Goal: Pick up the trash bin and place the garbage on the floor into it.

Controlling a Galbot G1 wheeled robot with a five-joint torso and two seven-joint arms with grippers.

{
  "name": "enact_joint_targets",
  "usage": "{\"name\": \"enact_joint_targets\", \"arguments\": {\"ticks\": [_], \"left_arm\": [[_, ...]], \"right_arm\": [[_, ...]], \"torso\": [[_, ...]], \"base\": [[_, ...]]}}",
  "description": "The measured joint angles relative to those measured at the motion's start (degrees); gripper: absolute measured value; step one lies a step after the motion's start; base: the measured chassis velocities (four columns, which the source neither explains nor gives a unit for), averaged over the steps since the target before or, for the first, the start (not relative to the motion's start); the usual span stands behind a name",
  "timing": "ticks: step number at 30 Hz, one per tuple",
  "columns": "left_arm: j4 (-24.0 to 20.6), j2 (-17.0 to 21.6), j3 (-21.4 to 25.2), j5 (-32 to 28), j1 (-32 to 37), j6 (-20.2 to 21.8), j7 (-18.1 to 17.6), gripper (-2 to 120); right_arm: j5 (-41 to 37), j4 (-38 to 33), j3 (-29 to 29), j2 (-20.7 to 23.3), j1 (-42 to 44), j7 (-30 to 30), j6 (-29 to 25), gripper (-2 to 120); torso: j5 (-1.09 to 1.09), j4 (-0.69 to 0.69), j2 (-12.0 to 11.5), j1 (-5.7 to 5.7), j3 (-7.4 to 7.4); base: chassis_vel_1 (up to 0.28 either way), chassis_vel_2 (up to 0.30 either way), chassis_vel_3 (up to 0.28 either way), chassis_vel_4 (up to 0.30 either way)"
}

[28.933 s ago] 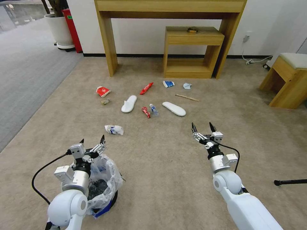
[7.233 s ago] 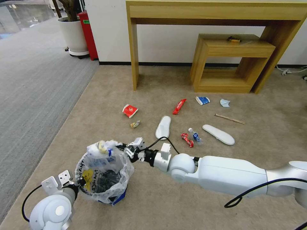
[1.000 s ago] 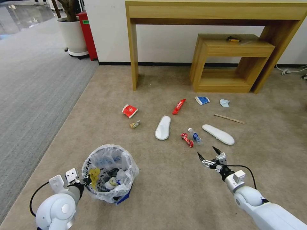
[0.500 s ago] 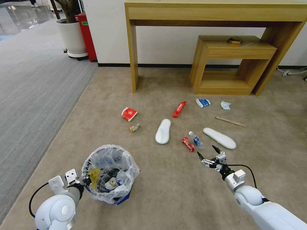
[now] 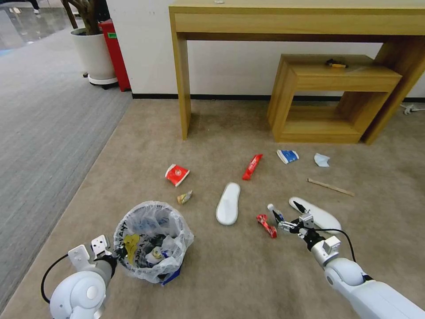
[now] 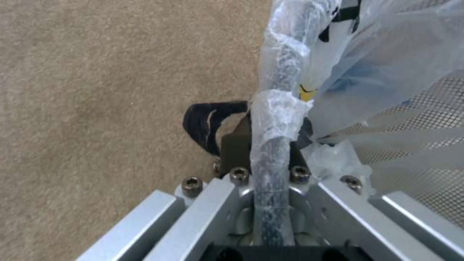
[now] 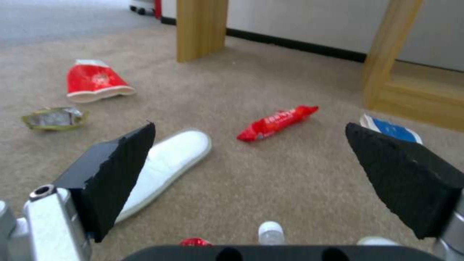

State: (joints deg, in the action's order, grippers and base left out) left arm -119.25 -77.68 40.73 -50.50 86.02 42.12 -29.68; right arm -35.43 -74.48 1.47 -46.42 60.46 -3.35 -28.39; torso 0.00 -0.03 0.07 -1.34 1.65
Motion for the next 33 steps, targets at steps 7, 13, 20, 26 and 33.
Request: {"name": "enact_joint_targets", "arguments": {"ticks": [7,13,20,26,33], "left_arm": [[0.0,-0.1,-0.1,0.2,0.0,0.0,0.1,0],[0.2,-0.1,0.1,0.2,0.0,0.0,0.2,0],[0.0,-0.7,0.0,0.4,0.1,0.0,0.2,0],[-0.8,-0.9,0.3,0.4,0.5,0.0,0.3,0],[-1.2,-1.3,0.5,0.4,0.6,0.0,0.3,0]], "right_arm": [[0.1,-2.4,0.6,1.3,2.5,5.5,5.4,100],[-0.1,-1.3,1.6,2.2,4.3,6.4,8.9,100],[-0.2,1.2,4.0,-0.3,2.6,6.8,10.0,100],[-0.6,5.2,6.3,-2.2,0.0,6.4,10.2,100],[-0.9,10.0,8.0,-4.0,-2.7,5.4,10.4,100]], "torso": [[0.0,-0.03,0.0,0.04,-0.04],[0.0,-0.02,0.0,0.04,-0.03],[0.02,0.0,0.0,0.03,-0.02],[0.01,-0.02,0.0,0.03,-0.02],[0.01,-0.01,0.0,0.03,-0.02]], "base": [[0.04,-0.04,-0.038,0.032],[0.0,0.0,0.0,0.0],[0.0,0.0,0.0,0.0],[0.0,0.0,0.0,0.0],[0.0,0.0,0.0,0.0]]}}
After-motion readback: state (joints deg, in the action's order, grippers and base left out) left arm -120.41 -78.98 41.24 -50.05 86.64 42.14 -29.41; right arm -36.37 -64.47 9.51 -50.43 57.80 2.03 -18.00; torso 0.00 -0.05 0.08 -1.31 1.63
